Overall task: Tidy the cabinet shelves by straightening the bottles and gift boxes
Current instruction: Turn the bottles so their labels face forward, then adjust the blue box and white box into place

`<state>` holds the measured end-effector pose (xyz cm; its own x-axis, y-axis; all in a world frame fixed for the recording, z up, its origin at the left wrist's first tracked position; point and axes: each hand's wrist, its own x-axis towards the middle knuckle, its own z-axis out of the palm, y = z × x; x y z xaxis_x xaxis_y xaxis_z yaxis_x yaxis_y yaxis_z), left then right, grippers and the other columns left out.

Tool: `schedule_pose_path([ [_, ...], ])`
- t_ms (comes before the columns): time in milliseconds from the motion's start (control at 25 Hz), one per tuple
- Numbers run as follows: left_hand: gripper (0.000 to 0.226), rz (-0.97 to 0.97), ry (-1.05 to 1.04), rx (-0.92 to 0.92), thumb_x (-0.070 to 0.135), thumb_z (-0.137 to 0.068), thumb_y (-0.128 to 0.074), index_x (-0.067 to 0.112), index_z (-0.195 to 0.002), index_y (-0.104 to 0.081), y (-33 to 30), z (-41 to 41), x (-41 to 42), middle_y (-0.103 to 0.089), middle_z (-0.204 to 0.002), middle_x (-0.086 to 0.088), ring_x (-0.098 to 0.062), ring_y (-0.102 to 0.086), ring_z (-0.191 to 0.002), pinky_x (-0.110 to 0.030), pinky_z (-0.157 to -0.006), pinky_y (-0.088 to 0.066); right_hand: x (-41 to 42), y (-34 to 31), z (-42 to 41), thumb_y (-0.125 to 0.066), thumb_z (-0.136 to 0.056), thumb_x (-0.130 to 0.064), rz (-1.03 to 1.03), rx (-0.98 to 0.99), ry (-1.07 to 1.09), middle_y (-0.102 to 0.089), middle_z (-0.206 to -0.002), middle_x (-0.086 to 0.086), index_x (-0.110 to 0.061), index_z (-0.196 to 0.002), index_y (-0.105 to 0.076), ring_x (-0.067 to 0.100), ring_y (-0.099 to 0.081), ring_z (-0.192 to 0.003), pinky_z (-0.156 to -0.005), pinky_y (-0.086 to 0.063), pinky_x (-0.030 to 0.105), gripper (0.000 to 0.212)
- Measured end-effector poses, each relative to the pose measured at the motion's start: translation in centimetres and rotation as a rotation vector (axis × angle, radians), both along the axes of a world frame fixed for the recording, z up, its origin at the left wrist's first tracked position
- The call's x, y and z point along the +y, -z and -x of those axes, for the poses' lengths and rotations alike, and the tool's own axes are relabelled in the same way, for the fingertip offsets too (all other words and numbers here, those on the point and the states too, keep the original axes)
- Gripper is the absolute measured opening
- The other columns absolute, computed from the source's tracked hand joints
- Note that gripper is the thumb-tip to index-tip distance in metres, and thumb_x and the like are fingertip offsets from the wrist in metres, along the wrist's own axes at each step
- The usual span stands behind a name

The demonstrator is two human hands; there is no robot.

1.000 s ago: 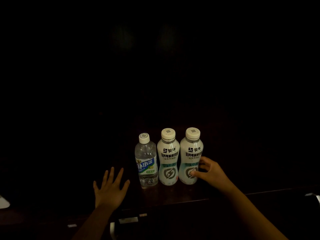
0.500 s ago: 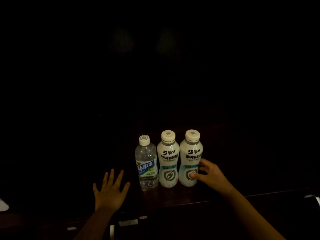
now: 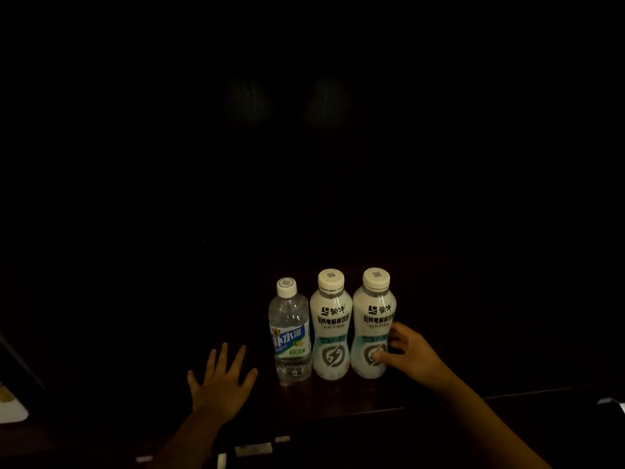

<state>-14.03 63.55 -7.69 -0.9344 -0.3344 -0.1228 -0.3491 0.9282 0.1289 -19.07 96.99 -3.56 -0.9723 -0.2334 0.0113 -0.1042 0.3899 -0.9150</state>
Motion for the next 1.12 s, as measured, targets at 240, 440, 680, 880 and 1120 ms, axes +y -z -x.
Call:
schedule_pose_path([
  [240, 0.065, -0.142, 0.038, 0.018, 0.06, -0.088, -0.033, 0.027, -0.144, -0.022, -5.7, 0.5, 0.4, -0.036, -0.15, -0.007, -0.026, -0.037, -0.135, -0.042, -0.109, -0.035, 0.9, -2.9, 0.6, -0.074, -0.072, -0.019, -0.277, 0.041, -0.056, -0.054, -0.128, 0.003, -0.022, -0.122, -0.047, 0.019, -0.051, -0.116, -0.082, -0.046, 0.022, 0.057],
  [440, 0.059, -0.119, 0.044, 0.332, 0.059, -0.087, -0.038, 0.026, -0.136, -0.039, -12.4, -0.6, 1.9, -0.056, -0.133, -0.006, -0.023, -0.055, -0.118, -0.034, -0.091, -0.047, 1.9, -8.4, 1.4, -0.071, -0.074, -0.017, -0.439, 0.161, 0.004, -0.052, -0.132, 0.01, -0.019, -0.131, -0.04, 0.023, -0.054, -0.115, -0.088, -0.047, 0.028, 0.065],
  [680, 0.057, -0.096, 0.113, 0.635, 0.062, -0.083, -0.041, 0.032, -0.132, -0.043, -18.1, -5.3, 2.1, -0.066, -0.117, 0.001, -0.018, -0.061, -0.106, -0.028, -0.074, -0.045, 2.4, -13.9, -2.9, -0.071, -0.076, -0.021, -0.51, 0.372, 0.068, -0.056, -0.126, 0.009, -0.021, -0.13, -0.043, 0.022, -0.055, -0.112, -0.089, -0.046, 0.029, 0.061],
  [880, 0.056, -0.177, 0.207, 0.669, 0.06, -0.086, -0.039, 0.031, -0.134, -0.04, -21.3, -12.4, -0.6, -0.064, -0.117, 0.002, -0.018, -0.061, -0.102, -0.032, -0.076, -0.048, -1.8, -16.6, -9.6, -0.068, -0.078, -0.03, -0.498, 0.53, 0.029, -0.06, -0.122, 0.009, -0.02, -0.128, -0.046, 0.022, -0.057, -0.109, -0.082, -0.045, 0.028, 0.055],
  [1120, 0.056, -0.218, 0.284, 0.574, 0.06, -0.088, -0.036, 0.033, -0.136, -0.036, -20.5, -25.5, -11.3, -0.062, -0.114, 0.005, -0.015, -0.059, -0.09, -0.034, -0.073, -0.051, -14.6, -15.3, -21.1, -0.06, -0.082, -0.041, -0.54, 0.719, -0.003, -0.058, -0.125, 0.009, -0.023, -0.132, -0.04, 0.026, -0.058, -0.107, -0.078, -0.046, 0.034, 0.057],
])
